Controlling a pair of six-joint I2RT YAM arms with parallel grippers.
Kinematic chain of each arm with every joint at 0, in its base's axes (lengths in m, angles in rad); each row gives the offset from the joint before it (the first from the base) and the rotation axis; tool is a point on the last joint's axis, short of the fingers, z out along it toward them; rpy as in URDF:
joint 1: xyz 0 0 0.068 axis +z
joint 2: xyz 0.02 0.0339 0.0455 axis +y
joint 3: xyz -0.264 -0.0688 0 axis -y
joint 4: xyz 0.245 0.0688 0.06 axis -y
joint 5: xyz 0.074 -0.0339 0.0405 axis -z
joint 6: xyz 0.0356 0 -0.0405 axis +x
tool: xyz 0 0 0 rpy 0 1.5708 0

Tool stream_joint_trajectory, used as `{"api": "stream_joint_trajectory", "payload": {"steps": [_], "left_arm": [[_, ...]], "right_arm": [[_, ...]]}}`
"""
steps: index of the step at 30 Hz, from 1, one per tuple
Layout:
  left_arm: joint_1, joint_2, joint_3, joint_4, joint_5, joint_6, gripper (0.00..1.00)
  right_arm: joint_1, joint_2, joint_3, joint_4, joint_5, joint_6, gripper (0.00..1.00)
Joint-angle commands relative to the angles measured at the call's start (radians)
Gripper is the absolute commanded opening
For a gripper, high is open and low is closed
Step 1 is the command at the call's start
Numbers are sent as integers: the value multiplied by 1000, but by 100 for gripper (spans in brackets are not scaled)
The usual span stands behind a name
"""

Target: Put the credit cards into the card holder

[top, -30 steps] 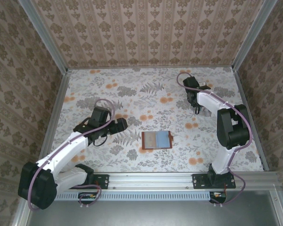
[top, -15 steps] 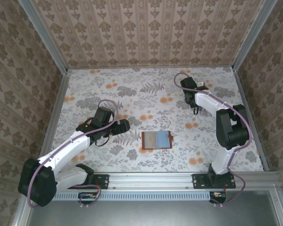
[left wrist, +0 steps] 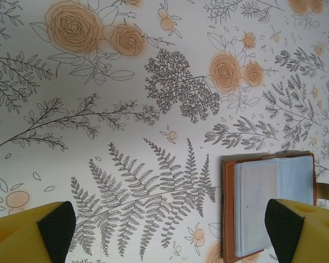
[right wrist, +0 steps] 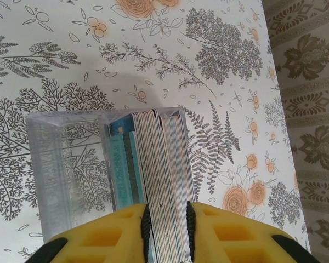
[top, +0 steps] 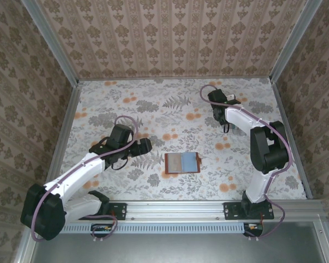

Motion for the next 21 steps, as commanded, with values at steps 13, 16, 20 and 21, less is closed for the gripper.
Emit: {"api": "stream_joint_trajectory", "payload": {"steps": [13,16,20,21], "left_arm": [[-13,-21,12,-35,-31,1,93],[-14,-30,-11,-1,-32,-7,93],[-15,-25,5,-26,-32,-4,93],[-15,-27,-1,-18,-34,-6,93]], "right_arm": [[-63,22,10,-36,-123,0,29],[-48,-2,2,-32,-57,-4,23],[-25,-44,-5,-24,23,-21,21],[-19,-53,-6,-24,52,-24,22]]}}
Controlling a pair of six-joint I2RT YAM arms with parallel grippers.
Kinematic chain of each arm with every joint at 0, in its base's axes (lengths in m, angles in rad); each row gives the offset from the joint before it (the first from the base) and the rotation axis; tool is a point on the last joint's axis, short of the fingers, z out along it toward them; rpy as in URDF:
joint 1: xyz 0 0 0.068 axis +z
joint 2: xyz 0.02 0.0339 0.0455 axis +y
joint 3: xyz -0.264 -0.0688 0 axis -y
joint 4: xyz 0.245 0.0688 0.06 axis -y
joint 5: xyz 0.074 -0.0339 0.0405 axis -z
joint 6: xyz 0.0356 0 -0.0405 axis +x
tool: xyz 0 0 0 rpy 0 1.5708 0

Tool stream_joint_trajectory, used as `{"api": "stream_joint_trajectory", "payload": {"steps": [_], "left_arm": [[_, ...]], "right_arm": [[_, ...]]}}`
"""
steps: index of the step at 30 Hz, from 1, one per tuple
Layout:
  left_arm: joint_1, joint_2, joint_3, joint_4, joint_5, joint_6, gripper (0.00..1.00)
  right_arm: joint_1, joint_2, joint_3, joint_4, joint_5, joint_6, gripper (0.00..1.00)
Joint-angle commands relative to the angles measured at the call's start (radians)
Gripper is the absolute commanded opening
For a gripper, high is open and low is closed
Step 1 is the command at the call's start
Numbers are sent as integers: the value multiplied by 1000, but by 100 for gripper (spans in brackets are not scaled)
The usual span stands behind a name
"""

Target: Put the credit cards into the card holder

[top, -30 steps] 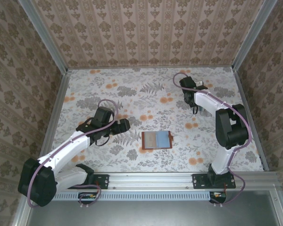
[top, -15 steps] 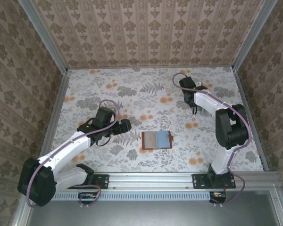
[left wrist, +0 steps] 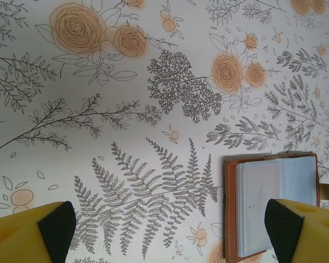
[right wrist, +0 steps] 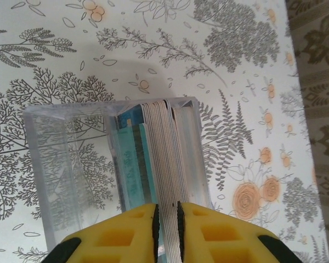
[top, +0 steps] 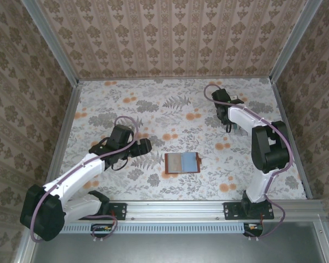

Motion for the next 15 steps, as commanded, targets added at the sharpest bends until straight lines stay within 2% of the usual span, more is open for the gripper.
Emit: {"api": "stream_joint_trajectory", "payload": {"steps": [1,9,13,15], "left_arm": [[-6,-19,-10,5,-14,-7,93],[-9,-13,-10,14,-10,-8,93],[-11,-19,1,-14,-12,-4,93],[-11,-26,-15,6,-13,-8,93]], "right_arm": [[16,-61,-4,-19,123,-21,23],[16,-47,-6,-31,98,-10,26],[-39,-75,-24,-12,-126,26,32],[-72,-90,-44,7,-199,30,39]]}}
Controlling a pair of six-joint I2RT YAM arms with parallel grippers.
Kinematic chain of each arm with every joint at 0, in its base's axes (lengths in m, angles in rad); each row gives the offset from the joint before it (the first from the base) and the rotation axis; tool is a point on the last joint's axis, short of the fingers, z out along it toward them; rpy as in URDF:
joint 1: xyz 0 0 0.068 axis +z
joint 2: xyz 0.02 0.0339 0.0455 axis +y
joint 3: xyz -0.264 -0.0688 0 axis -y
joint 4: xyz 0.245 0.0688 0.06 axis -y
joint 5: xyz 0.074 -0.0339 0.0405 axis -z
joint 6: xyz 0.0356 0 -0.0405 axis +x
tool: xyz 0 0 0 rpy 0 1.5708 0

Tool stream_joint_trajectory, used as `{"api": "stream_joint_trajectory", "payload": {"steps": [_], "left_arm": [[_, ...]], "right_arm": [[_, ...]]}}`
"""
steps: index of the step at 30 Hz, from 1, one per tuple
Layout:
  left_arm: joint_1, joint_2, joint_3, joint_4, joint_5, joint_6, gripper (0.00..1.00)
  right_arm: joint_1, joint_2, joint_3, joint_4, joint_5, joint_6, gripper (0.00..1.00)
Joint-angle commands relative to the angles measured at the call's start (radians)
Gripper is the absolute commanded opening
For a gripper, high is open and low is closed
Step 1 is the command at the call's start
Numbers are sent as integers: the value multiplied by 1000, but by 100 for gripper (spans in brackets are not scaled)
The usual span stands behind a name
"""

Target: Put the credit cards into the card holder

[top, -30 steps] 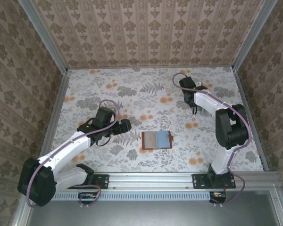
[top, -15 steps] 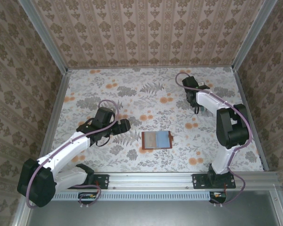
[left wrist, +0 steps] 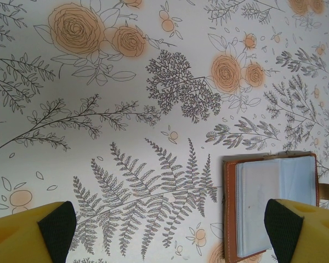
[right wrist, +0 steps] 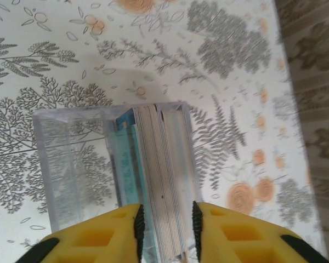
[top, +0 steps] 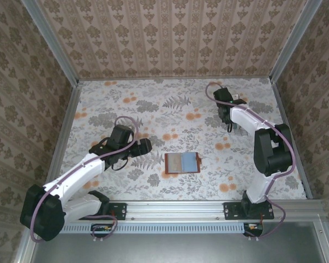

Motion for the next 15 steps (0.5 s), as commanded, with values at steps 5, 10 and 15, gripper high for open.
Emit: {"api": "stream_joint_trajectory", "payload": {"steps": [5,10,15], "left_arm": [[-10,-17,-7,-7,-14,-5,93],[-9,9,15,-11,-9,10,93],[-9,28,8,18,-2,11,93]], "right_arm": [[-76,-52,-46,37,-234,18,47],[-127,-53,-61,62,-405,23,56],[-188,-68,-104,138,-611,44,54]]}}
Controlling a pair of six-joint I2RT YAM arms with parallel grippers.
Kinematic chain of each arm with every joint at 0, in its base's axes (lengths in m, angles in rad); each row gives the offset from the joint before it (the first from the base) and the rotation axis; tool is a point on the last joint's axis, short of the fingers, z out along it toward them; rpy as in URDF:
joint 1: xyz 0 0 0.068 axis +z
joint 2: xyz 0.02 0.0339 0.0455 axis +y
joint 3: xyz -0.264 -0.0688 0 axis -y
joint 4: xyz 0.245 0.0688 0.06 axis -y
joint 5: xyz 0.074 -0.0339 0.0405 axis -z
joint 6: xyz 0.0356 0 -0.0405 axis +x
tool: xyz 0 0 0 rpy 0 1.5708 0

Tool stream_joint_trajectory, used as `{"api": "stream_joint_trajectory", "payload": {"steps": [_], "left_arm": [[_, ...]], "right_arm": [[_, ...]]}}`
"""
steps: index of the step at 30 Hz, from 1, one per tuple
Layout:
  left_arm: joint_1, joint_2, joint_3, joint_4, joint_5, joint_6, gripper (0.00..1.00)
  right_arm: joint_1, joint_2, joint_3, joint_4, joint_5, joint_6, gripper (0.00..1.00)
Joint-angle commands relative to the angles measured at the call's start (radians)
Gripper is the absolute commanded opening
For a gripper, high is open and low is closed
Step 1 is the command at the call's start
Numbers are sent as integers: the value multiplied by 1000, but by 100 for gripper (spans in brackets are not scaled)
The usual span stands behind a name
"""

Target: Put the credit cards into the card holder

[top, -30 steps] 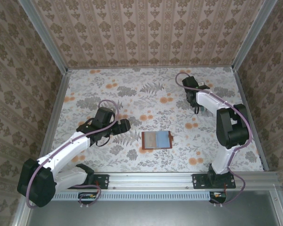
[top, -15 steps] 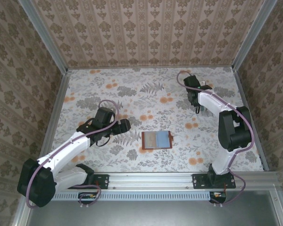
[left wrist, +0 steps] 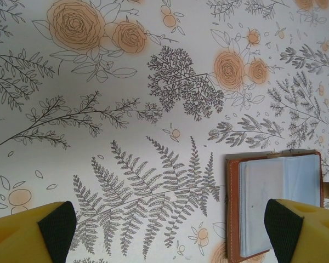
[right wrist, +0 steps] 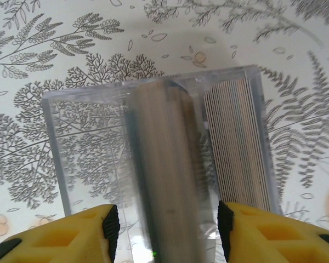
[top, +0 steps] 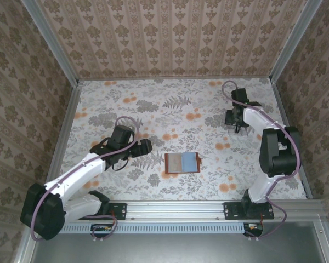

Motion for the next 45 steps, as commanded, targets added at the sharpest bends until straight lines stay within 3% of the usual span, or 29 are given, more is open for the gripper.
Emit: {"api": "stream_joint_trajectory", "payload": {"steps": [1,7,15,31,38,45], "left_arm": [[-3,18,21,3,2,15,93],[-5,18,11,7,0,13,93],[-5,-4,-4,2,-9,-1,93],[-6,12,-6,15,-8,-14,92],[-8,29,-6,23,-2,-12,92],[-9,48,0,34,-2,-10,92]], "right_arm": [[-28,-29,-27,40,-167,28,54],[-40,-49,-41,66,-249,34,53],[-64,-68,-63,109,-372,57,43],[-64,-78,-70,118,-393,68,29],[-64,-81,-69,117,-396,74,29],[-64,-69,-73,141,-452,82,43]]}}
